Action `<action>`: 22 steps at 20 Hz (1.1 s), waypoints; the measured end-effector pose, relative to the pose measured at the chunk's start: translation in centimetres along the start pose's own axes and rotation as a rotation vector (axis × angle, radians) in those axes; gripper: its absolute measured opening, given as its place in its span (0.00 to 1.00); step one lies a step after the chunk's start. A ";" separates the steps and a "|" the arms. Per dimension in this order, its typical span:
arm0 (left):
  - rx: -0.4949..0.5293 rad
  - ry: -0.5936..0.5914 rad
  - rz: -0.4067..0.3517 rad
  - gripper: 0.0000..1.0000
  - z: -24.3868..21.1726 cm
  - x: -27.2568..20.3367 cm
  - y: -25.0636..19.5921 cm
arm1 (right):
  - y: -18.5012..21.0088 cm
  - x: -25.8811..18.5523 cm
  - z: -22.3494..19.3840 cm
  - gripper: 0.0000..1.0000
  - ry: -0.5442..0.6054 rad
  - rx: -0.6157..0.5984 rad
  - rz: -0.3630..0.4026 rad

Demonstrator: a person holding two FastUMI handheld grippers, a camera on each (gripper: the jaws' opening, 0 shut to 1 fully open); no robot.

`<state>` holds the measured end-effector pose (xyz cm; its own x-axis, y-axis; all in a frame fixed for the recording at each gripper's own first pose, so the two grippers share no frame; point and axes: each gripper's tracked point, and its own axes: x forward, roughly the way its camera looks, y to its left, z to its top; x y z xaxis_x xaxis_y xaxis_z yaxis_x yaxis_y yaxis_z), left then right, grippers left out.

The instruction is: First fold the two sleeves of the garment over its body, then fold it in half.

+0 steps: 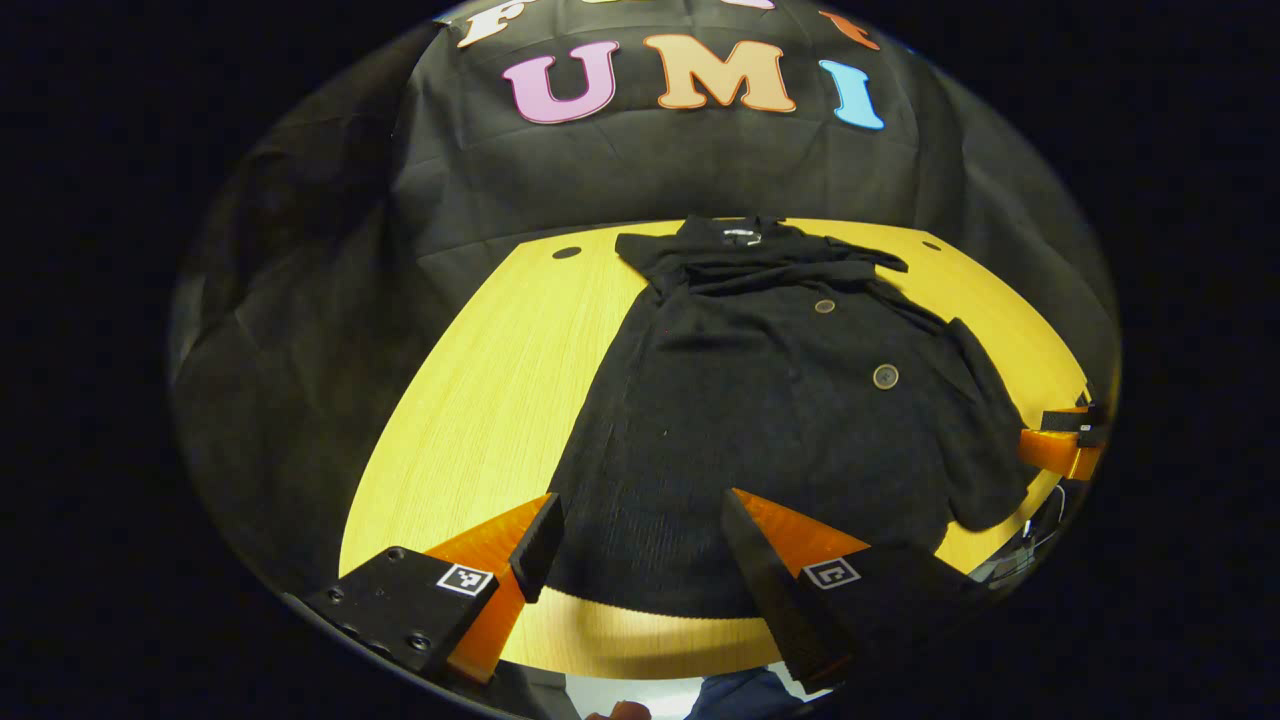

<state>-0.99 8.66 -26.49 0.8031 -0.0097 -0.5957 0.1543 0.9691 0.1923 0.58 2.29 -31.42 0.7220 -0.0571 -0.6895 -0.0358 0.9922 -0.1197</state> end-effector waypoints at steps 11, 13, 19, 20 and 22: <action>0.006 0.047 -0.008 0.96 -2.4 0.5 0.3 | 0.3 1.0 -1.6 0.98 0.013 -0.032 -0.021; -0.001 0.059 -0.011 0.91 -2.4 0.5 0.2 | 0.4 1.0 -1.6 0.94 0.011 -0.024 -0.021; -0.058 0.034 -0.034 0.71 -2.6 0.3 -1.2 | 1.2 0.7 -1.8 0.89 -0.008 -0.009 -0.013; -0.055 0.038 -0.041 0.68 -2.5 0.3 -1.3 | 1.5 0.6 -2.0 0.79 -0.007 -0.003 -0.015; -0.044 0.053 -0.071 0.56 -2.4 0.3 -2.1 | 2.0 0.5 -2.0 0.60 -0.003 0.000 -0.017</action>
<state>-2.49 7.18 -28.99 0.7589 -0.0672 -0.6477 0.1840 0.9763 0.1143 -0.48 4.00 -33.47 0.7243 -0.0740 -0.6855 -0.0235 0.9910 -0.1318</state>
